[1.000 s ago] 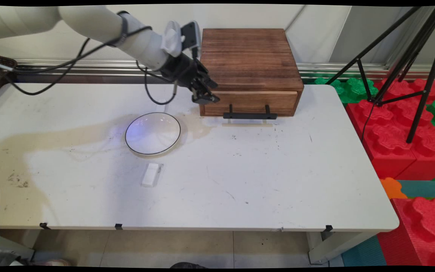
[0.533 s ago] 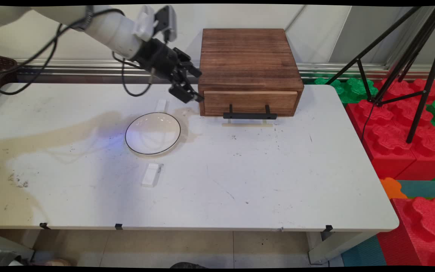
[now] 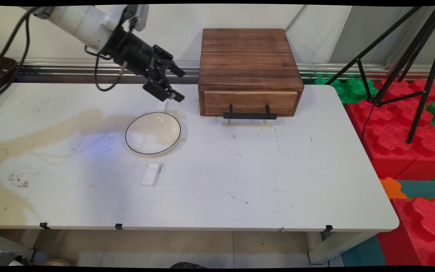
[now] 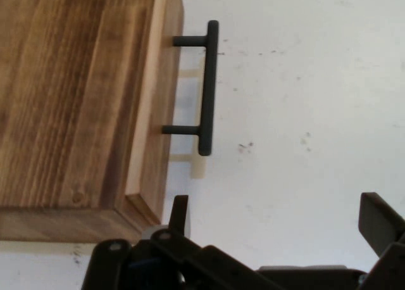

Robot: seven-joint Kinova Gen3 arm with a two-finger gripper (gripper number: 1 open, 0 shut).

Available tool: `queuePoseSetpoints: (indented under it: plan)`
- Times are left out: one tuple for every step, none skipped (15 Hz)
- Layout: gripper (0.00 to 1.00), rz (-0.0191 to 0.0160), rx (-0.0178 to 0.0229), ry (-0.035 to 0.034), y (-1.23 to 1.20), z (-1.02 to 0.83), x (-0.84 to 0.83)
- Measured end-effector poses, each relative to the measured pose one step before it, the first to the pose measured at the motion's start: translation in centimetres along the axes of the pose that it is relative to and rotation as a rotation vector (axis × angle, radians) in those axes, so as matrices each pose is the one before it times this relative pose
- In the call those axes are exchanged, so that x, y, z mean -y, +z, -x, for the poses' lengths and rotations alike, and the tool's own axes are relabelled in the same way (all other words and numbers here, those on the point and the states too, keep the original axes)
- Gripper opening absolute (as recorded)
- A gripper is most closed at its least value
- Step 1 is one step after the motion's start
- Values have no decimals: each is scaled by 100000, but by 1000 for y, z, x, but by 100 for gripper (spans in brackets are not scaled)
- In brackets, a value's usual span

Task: Open the drawer

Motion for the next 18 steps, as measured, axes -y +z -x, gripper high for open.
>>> queuePoseSetpoints:
  plan:
    - [100,1062,-317,-293,-506,286,14]
    - [100,1231,-363,-379,-544,319,-17]
    - [100,1166,-344,-340,-479,279,-36]
    - [100,890,-298,-339,-376,222,-45]
    - [100,1161,-414,-404,-379,207,-55]
    - [100,793,-348,-428,-308,168,-72]
    - [100,594,-248,-296,-200,109,-52]
    - [100,769,-341,-387,-221,123,-85]
    - [100,619,-345,-348,-162,78,-88]
    - [100,392,-309,-311,-111,48,-74]
    - [100,431,-392,-297,-48,1,-88]
    - [100,275,-493,-423,41,-21,-72]
    - [100,72,-528,-403,107,-52,-43]
    - [100,-46,-257,-201,129,-51,-20]
    - [100,-150,-351,-343,232,-79,-37]
    - [100,-290,-432,-290,493,-183,-38]
    - [100,-329,-301,-115,441,-172,-34]
    - [100,-335,-198,-58,492,-202,-37]
